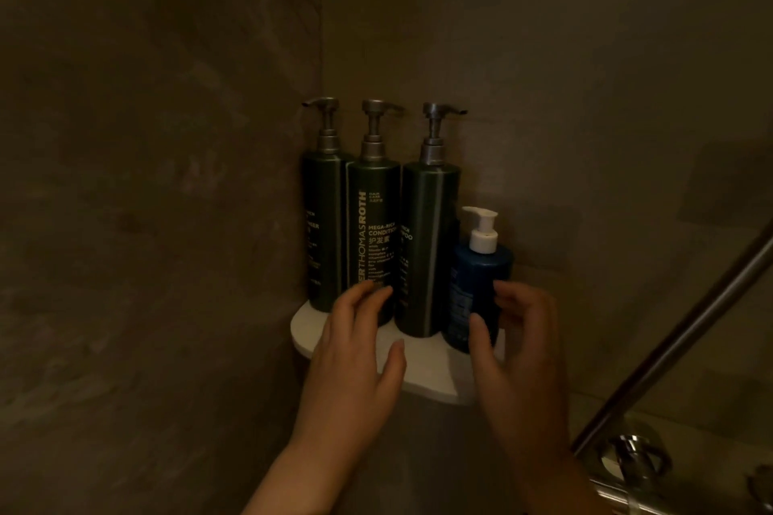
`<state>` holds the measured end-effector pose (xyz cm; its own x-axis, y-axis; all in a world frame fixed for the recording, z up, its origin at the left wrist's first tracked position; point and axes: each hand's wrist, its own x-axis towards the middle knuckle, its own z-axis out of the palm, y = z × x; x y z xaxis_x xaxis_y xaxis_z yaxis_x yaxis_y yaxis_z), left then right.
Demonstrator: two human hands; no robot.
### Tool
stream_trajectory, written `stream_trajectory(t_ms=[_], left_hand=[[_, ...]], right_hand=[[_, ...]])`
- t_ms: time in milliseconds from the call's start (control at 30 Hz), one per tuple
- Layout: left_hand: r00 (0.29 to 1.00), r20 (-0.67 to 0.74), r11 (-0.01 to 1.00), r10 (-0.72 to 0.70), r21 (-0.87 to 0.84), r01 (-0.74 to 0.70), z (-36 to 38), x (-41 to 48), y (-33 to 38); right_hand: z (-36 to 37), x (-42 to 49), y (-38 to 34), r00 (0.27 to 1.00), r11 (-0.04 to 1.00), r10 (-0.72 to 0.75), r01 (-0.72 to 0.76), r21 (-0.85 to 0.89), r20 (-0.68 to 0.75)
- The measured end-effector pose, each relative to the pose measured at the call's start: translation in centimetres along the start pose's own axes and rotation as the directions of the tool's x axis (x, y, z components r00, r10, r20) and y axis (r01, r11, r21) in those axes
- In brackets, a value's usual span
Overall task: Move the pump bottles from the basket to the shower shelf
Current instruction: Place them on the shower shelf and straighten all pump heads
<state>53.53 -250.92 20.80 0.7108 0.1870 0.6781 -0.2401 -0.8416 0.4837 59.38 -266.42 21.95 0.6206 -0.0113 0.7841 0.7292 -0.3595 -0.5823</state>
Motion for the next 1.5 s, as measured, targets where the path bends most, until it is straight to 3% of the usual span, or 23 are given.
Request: stream_trajectory(t_ms=[300, 567, 767, 933, 1033, 1200, 1333, 1500], left_hand=[[0.987, -0.141, 0.996, -0.081, 0.032, 0.086, -2.2, 1.2, -2.3], [0.975, -0.169, 0.989, -0.147, 0.001, 0.149, -1.7, 1.3, -3.8], [0.970, -0.170, 0.985, -0.171, -0.046, 0.165, -1.1, 2.7, -3.9], [0.956, -0.174, 0.964, -0.234, -0.171, 0.205, -0.2, 3.2, -4.0], [0.960, -0.176, 0.970, -0.220, -0.146, 0.195, -0.1, 3.1, -4.4], [0.961, -0.191, 0.977, -0.202, -0.100, 0.186, -0.4, 3.0, -5.0], [0.962, -0.185, 0.976, -0.199, -0.123, 0.178, -0.5, 3.3, -4.9], [0.962, -0.177, 0.971, -0.208, -0.156, 0.181, -0.4, 3.3, -4.9]], right_hand=[[1.7, 5.8, -6.1, 0.927, 0.937, -0.349, 0.349, 0.021, 0.135], [4.0, 10.6, -9.3, 0.809, 0.845, -0.503, 0.534, -0.026, 0.303], [5.8, 14.7, -10.6, 0.757, 0.774, -0.570, 0.625, -0.103, 0.319], [6.7, 18.1, -13.0, 0.756, 0.764, -0.579, 0.634, -0.121, 0.305], [7.3, 20.0, -13.7, 0.698, 0.679, -0.547, 0.693, -0.243, 0.463], [8.5, 21.2, -13.9, 0.629, 0.636, -0.409, 0.716, -0.288, 0.661], [9.1, 22.1, -14.1, 0.610, 0.664, -0.397, 0.707, -0.245, 0.686], [9.5, 22.1, -14.1, 0.571, 0.612, -0.427, 0.753, -0.241, 0.701]])
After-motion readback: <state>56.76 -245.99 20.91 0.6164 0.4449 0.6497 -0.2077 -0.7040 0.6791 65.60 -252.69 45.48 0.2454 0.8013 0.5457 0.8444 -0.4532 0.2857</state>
